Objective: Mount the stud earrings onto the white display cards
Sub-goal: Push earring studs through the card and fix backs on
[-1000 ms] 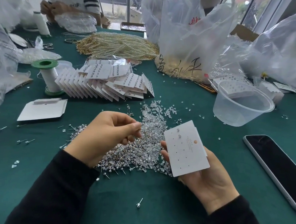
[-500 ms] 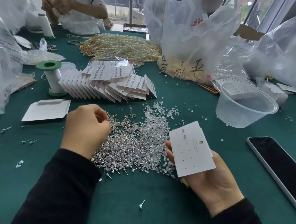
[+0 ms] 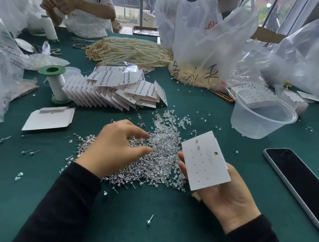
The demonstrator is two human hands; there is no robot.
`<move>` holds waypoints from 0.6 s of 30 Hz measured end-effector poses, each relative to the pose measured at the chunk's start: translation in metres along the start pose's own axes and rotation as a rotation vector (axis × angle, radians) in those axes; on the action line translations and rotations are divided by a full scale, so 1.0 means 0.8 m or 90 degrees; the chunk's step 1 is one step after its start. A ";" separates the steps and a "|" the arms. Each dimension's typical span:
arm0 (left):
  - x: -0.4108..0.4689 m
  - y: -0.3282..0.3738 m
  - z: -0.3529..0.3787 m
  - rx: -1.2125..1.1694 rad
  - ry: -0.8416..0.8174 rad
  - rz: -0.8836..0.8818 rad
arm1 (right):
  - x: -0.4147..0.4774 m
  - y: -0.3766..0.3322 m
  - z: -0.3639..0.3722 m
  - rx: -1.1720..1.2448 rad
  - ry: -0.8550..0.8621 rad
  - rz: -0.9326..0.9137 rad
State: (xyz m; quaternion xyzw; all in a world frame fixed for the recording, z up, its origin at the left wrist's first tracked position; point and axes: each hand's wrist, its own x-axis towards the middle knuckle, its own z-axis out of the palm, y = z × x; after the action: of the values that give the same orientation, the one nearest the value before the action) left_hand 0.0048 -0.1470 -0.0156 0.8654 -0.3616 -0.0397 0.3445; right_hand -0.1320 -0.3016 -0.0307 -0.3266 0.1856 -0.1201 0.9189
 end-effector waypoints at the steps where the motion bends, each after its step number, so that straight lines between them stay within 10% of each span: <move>1: 0.000 0.001 0.007 0.021 -0.021 0.013 | 0.000 0.000 0.000 -0.002 0.002 -0.002; 18: 0.004 -0.003 0.034 0.144 0.012 0.033 | 0.000 0.000 -0.001 0.019 0.005 -0.010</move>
State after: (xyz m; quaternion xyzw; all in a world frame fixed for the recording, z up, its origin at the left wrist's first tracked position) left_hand -0.0004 -0.1631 -0.0373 0.8894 -0.3826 0.0186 0.2494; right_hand -0.1322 -0.3023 -0.0312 -0.3141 0.1849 -0.1312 0.9219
